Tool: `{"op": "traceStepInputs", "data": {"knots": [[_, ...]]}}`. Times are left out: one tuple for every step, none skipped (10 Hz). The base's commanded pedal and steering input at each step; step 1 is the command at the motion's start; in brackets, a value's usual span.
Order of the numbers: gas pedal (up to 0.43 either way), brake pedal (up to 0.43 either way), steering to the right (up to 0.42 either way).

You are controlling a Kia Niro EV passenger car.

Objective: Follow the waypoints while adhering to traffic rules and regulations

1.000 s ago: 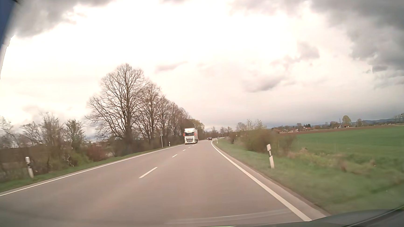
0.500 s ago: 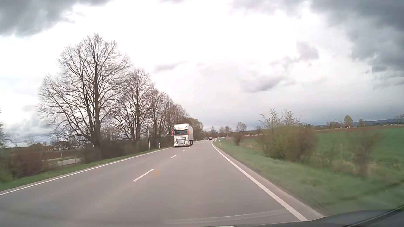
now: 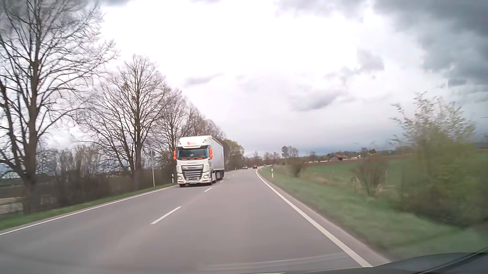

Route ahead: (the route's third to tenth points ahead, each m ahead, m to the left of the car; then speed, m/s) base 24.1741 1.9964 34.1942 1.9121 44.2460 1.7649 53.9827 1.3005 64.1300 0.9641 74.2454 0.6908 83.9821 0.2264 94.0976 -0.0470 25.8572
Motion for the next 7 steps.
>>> {"op": "traceStepInputs", "data": {"knots": [[0.248,0.0,0.003],[0.248,0.0,0.003],[0.248,0.0,0.003],[0.248,0.0,0.003],[0.248,0.0,0.003],[0.248,0.0,0.003],[0.248,0.0,0.003]]}}
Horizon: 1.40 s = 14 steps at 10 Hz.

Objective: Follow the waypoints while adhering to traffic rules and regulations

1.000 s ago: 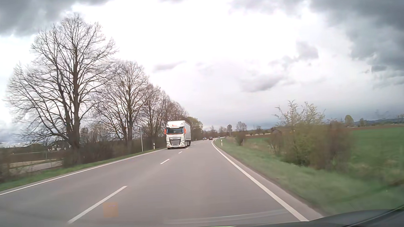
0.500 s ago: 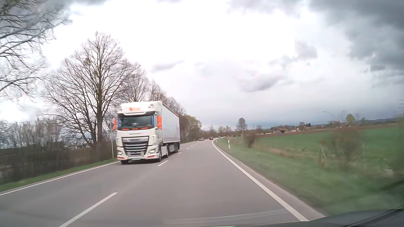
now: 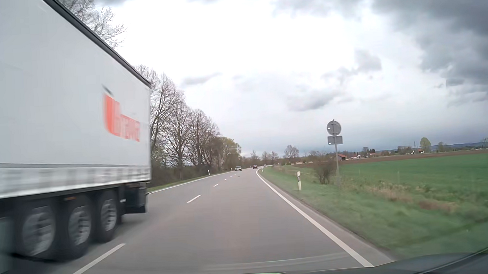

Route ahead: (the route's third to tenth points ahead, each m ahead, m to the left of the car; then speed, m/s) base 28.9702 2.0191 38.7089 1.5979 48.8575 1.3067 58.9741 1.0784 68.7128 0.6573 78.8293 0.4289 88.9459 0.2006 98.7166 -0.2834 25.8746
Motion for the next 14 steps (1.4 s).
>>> {"op": "traceStepInputs", "data": {"knots": [[0.248,0.0,0.003],[0.248,0.0,0.003],[0.248,0.0,0.003],[0.248,0.0,0.003],[0.248,0.0,0.003],[0.248,0.0,0.003],[0.248,0.0,0.003],[0.248,0.0,0.003],[0.248,0.0,0.003],[0.248,0.0,0.003],[0.248,0.0,0.003],[0.248,0.0,0.003],[0.248,0.0,0.003],[0.248,0.0,0.003]]}}
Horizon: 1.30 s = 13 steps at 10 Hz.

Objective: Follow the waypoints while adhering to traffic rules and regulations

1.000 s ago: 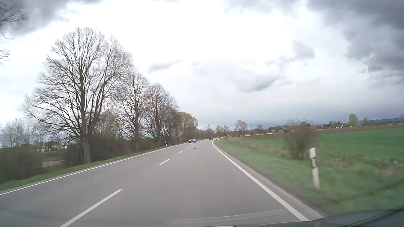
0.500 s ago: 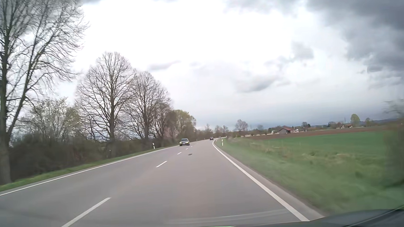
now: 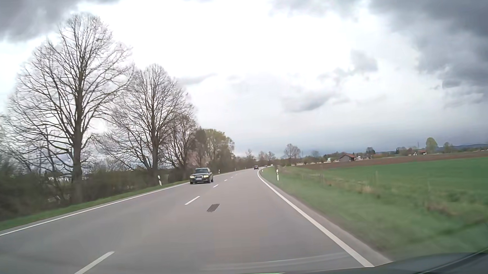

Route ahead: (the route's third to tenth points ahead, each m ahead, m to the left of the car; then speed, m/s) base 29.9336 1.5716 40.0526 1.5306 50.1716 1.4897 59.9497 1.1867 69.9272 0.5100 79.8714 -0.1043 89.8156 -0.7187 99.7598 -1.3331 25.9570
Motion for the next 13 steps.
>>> {"op": "traceStepInputs", "data": {"knots": [[0.248,0.0,0.003],[0.248,0.0,0.003],[0.248,0.0,0.003],[0.248,0.0,0.003],[0.248,0.0,0.003],[0.248,0.0,0.003],[0.248,0.0,0.003],[0.248,0.0,0.003],[0.248,0.0,0.003],[0.248,0.0,0.003],[0.248,0.0,0.003],[0.248,0.0,0.003],[0.248,0.0,0.003]]}}
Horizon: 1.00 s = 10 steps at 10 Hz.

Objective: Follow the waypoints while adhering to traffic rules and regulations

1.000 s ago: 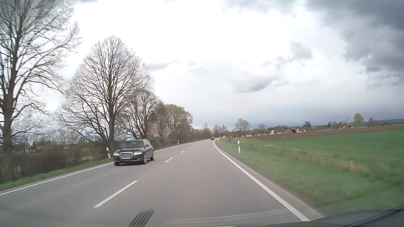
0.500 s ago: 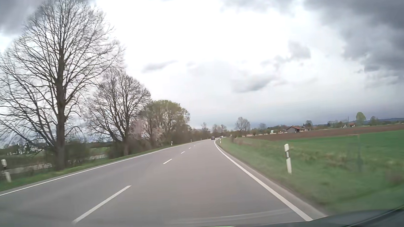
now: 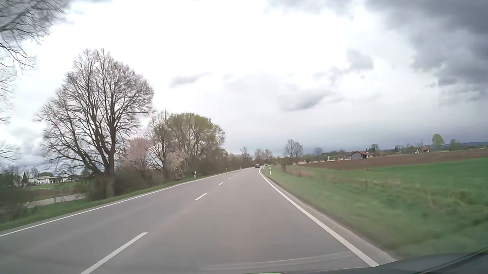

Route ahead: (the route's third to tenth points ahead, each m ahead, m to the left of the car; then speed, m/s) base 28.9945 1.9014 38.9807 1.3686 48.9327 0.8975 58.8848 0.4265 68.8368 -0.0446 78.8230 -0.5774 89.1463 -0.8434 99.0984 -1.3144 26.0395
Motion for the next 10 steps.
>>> {"op": "traceStepInputs", "data": {"knots": [[0.248,0.0,0.003],[0.248,0.0,0.003],[0.248,0.0,0.003],[0.248,0.0,0.003],[0.248,0.0,0.003],[0.248,0.0,0.003],[0.248,0.0,0.003],[0.248,0.0,0.003],[0.248,0.0,0.003],[0.248,0.0,0.003]]}}
